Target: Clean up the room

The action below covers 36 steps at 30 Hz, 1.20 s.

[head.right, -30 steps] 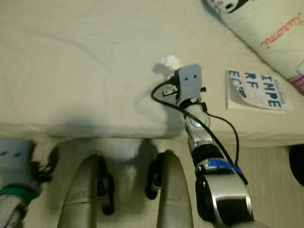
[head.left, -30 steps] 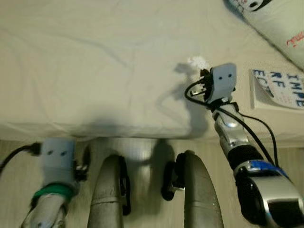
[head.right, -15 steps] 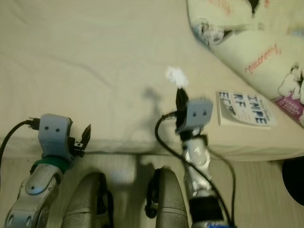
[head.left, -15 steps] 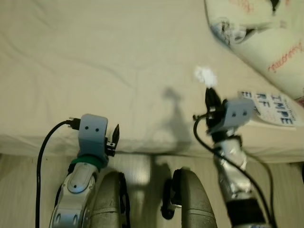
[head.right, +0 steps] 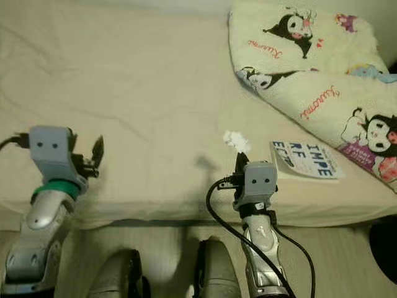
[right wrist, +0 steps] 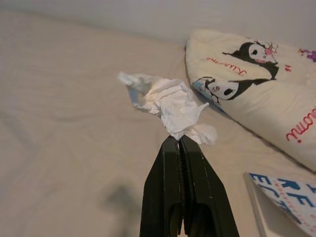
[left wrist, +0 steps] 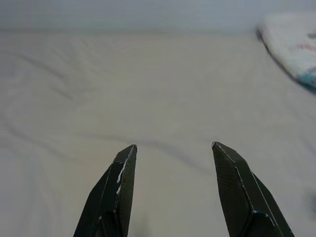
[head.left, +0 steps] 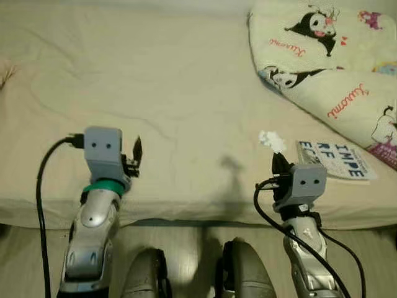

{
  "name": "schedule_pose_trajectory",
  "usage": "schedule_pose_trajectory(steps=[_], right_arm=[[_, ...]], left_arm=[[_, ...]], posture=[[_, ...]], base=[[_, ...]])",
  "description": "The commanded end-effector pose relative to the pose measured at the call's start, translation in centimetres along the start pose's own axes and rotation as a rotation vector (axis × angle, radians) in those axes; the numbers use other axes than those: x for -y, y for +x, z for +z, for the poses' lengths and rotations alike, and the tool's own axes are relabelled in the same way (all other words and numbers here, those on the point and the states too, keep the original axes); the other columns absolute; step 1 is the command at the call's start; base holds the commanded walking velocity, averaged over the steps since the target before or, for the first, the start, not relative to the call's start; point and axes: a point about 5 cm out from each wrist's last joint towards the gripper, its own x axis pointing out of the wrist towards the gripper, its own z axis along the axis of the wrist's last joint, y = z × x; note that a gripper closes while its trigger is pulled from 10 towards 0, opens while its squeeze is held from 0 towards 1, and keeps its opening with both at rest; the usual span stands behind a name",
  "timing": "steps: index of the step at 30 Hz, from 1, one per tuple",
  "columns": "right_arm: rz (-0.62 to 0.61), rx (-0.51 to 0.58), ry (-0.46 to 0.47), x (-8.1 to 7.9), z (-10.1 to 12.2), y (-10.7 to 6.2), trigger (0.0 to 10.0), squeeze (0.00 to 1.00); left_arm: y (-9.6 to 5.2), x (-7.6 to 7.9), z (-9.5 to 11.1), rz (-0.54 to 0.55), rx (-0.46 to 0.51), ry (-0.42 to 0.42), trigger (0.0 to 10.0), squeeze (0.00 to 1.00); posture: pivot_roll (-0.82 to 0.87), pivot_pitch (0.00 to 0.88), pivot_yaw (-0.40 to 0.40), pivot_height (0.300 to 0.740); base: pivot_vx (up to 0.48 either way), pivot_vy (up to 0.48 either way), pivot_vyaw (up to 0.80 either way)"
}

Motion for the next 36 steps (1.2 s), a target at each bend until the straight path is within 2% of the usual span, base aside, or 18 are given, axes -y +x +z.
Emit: schedule_pose_trajectory(steps=[1, 6, 15, 28, 29, 34, 35, 36], right_arm=[[-0.007, -0.056, -0.021, 0.4, -1.0, -0.6, 10.0, 0.00], [0.011, -0.052, -0.024, 0.0, -0.8, -0.3, 10.0, 0.00], [0.014, -0.061, -0.031, 0.2, -0.9, -0.5, 10.0, 0.00], [0.028, -0.075, -0.048, -0.2, -1.2, -0.5, 10.0, 0.00], [0.039, -0.089, -0.051, -0.3, -1.7, -0.5, 10.0, 0.00], [0.056, -0.115, -0.047, -0.6, -2.4, -0.6, 10.0, 0.00], [0.061, -0.122, -0.045, -0.7, -2.6, -0.6, 10.0, 0.00], [0.074, -0.134, -0.038, -0.9, -2.9, -0.7, 10.0, 0.00]], left_arm=[[-0.2, 0.0, -0.7, 0.006, -0.021, -0.015, 10.0, 0.00], [0.0, 0.4, -0.4, 0.000, -0.003, -0.026, 10.0, 0.00], [0.5, 1.2, 0.1, -0.022, 0.030, -0.045, 10.0, 0.00], [1.0, 2.3, -0.2, -0.049, 0.037, -0.058, 10.0, 0.00], [1.1, 2.8, -0.7, -0.064, 0.030, -0.049, 10.0, 0.00], [0.9, 3.3, -1.8, -0.100, 0.019, 0.004, 10.0, 0.00], [0.7, 3.3, -2.1, -0.111, 0.015, 0.027, 10.0, 0.00], [0.2, 3.4, -2.9, -0.147, 0.017, 0.090, 10.0, 0.00]], posture=[[-0.05, 0.087, -0.001, 0.664], [-0.05, 0.080, -0.009, 0.689], [-0.05, 0.081, -0.011, 0.734], [-0.06, 0.063, -0.013, 0.740], [-0.06, 0.042, -0.017, 0.740], [-0.06, 0.032, -0.016, 0.740], [-0.06, 0.032, -0.016, 0.740], [-0.06, 0.032, -0.016, 0.740]], base=[[0.000, 0.000, 0.00], [0.000, 0.000, 0.00], [0.000, 0.000, 0.00], [0.000, 0.000, 0.00], [0.000, 0.000, 0.00], [0.000, 0.000, 0.00], [0.000, 0.000, 0.00], [0.000, 0.000, 0.00]])
